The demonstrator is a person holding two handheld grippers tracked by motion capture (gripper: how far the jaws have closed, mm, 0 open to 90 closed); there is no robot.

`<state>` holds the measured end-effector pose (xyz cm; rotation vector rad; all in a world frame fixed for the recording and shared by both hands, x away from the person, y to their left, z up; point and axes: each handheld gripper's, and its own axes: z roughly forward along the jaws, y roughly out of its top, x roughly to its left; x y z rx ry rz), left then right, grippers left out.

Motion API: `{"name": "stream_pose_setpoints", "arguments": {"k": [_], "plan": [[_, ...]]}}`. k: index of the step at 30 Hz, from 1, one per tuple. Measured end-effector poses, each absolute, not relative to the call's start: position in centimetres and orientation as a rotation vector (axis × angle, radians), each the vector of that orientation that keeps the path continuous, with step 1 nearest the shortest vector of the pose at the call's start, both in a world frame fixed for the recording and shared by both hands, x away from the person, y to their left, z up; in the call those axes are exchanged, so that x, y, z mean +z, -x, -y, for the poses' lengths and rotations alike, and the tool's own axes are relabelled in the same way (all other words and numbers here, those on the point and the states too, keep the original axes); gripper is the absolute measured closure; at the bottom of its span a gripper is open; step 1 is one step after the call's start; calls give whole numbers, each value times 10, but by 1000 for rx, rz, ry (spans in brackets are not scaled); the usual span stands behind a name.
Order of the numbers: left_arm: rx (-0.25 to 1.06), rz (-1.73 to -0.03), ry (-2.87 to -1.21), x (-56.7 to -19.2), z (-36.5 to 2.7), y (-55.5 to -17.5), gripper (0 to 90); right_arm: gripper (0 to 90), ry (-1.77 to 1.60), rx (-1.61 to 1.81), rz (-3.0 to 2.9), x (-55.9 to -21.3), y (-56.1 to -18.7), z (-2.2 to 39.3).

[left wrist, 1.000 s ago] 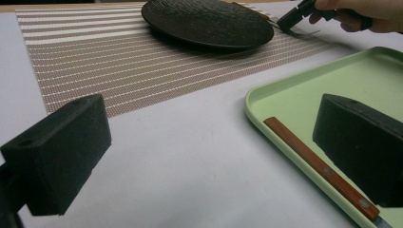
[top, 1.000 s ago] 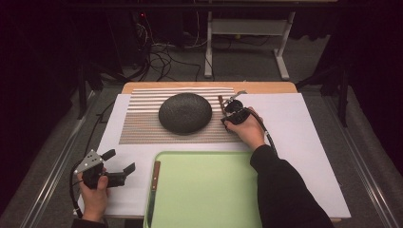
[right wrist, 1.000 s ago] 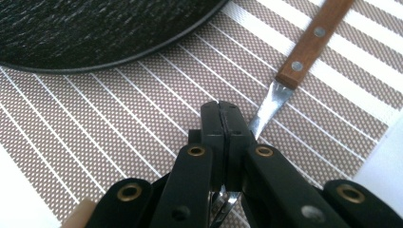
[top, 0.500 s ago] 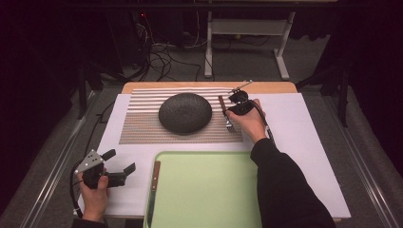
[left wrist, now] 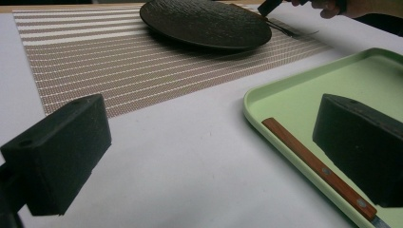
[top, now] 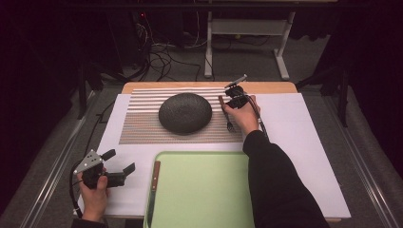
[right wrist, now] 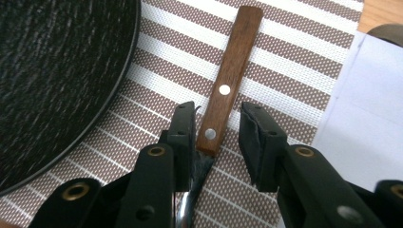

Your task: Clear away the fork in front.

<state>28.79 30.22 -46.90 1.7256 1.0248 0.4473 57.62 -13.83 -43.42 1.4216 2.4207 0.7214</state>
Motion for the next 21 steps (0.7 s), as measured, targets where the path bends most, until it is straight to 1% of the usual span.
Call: {"name": "stream_pose_setpoints", "arguments": {"k": [21], "plan": [[450, -1031, -1728, -469, -302, -288, 0, 725, -1435, 577, -2376, -443, -581, 118]]}}
